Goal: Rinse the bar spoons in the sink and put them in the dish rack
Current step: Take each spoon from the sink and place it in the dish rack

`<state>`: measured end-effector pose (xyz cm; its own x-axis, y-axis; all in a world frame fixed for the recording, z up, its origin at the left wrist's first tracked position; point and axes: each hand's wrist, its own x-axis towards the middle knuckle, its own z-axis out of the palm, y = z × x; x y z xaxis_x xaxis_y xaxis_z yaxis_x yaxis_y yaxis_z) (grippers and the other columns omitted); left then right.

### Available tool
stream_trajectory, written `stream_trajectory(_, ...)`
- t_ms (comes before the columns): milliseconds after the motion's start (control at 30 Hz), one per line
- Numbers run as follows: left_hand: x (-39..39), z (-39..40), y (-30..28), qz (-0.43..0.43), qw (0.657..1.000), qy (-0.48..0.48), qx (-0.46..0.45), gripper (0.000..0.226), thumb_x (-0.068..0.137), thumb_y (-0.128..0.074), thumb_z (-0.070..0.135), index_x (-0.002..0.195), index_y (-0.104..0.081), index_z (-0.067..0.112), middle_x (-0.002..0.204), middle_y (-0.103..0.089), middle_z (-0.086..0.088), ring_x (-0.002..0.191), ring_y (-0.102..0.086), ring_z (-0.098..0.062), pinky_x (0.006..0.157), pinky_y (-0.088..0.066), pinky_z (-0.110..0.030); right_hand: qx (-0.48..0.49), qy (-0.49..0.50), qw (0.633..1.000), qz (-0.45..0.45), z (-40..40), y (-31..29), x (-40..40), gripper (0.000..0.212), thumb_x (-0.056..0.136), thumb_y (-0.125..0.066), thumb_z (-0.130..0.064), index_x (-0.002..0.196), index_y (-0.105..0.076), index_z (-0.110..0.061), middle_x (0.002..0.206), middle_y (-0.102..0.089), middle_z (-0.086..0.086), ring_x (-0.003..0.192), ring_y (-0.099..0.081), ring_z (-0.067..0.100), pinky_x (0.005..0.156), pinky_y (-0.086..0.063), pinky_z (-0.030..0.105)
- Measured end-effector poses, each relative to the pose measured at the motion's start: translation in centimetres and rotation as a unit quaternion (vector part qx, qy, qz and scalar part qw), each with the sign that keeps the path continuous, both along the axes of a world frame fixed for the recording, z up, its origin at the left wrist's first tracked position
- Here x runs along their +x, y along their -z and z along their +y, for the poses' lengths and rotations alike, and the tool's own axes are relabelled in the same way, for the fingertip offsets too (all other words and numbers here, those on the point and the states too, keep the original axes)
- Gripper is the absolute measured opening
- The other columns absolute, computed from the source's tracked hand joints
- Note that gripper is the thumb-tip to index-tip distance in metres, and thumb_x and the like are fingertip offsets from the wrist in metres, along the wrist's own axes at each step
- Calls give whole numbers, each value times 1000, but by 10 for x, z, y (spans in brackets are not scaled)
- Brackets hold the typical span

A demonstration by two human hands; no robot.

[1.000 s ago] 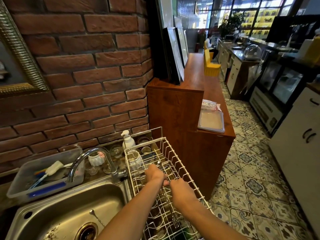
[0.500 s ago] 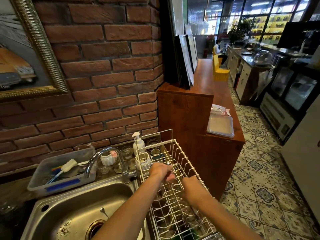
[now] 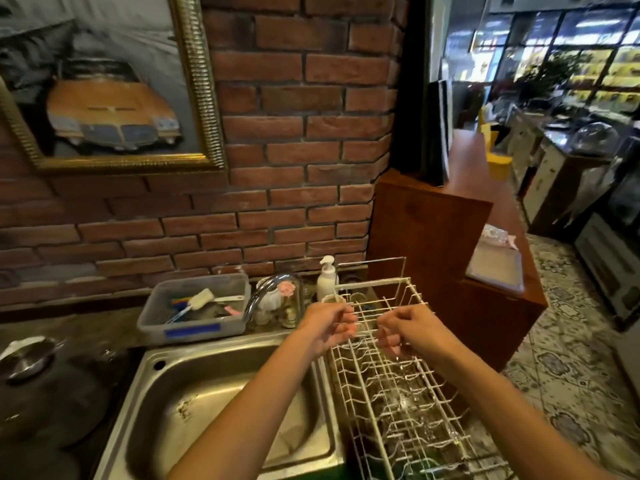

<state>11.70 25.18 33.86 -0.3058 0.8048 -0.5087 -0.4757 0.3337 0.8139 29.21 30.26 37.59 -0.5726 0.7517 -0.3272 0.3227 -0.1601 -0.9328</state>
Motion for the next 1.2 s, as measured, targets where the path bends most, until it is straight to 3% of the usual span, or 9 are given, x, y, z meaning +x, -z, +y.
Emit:
stream_trajectory(67,-16,-20,14,-13,1000,-8,-15,16,98,-57,14,88,-66,6,68,-63,-7,52,-57,-12,54,-56,-23,-33,-6,999,25,-20,3,-24,17,96,-60,-12,99,-69,2,82,-75,18,72,-73,26,63,-63,36)
stream_trajectory(133,-36,-44,33,-38,998,-31,-32,23,100,-56,21,85,-65,6,61,-66,-5,48,-60,-12,52,-57,-23,-61,1,997,42,-39,13,-50,17,98,-57,-11,100,-68,3,85,-73,18,77,-72,28,73,-63,42)
stream_trajectory(233,-64,-78,62,-57,994,-71,-61,28,100,-55,29,85,-64,8,63,-68,-5,45,-62,-11,53,-55,-24,-99,16,993,57,-65,39,-88,16,99,-54,-8,94,-67,0,74,-70,13,66,-68,22,67,-61,37)
stream_trajectory(367,-105,-117,101,-76,985,-123,-92,26,100,-56,28,91,-65,6,79,-64,-9,62,-60,-16,61,-51,-25,-134,36,990,19,-85,86,-128,16,99,-56,-12,90,-67,-3,75,-68,12,59,-65,16,57,-61,32)
stream_trajectory(500,-133,-139,141,-76,978,-148,-123,22,99,-58,24,92,-67,5,81,-66,-11,67,-60,-19,67,-52,-28,-159,27,987,-27,-91,139,-149,16,96,-60,-12,105,-66,-1,83,-67,11,60,-62,12,55,-55,26)
stream_trajectory(733,-159,-140,215,-92,968,-164,-163,23,101,-54,16,83,-61,4,67,-55,-10,33,-43,-8,43,-40,-17,-229,65,969,-65,-97,227,-178,10,92,-63,-2,86,-70,-1,71,-69,14,64,-64,19,51,-57,26)
stream_trajectory(1000,-176,-108,310,-87,964,-153,-201,16,97,-63,15,85,-61,5,69,-61,-8,61,-57,-16,50,-55,-20,-234,68,966,-88,-77,321,-189,9,91,-63,3,93,-71,2,84,-70,17,73,-68,23,64,-62,26)
stream_trajectory(1100,-184,-98,348,-76,958,-149,-232,21,97,-63,16,78,-61,6,66,-63,-7,61,-59,-16,56,-57,-21,-231,58,964,-120,-66,352,-196,11,91,-63,4,85,-71,0,74,-70,13,67,-67,20,61,-60,26)
stream_trajectory(1200,-190,-87,386,-60,952,-154,-258,21,97,-62,16,79,-63,5,69,-62,-9,58,-59,-18,63,-58,-25,-220,22,968,-121,-61,386,-203,40,92,-55,11,57,-63,-6,48,-55,2,44,-51,12,39,-45,20)
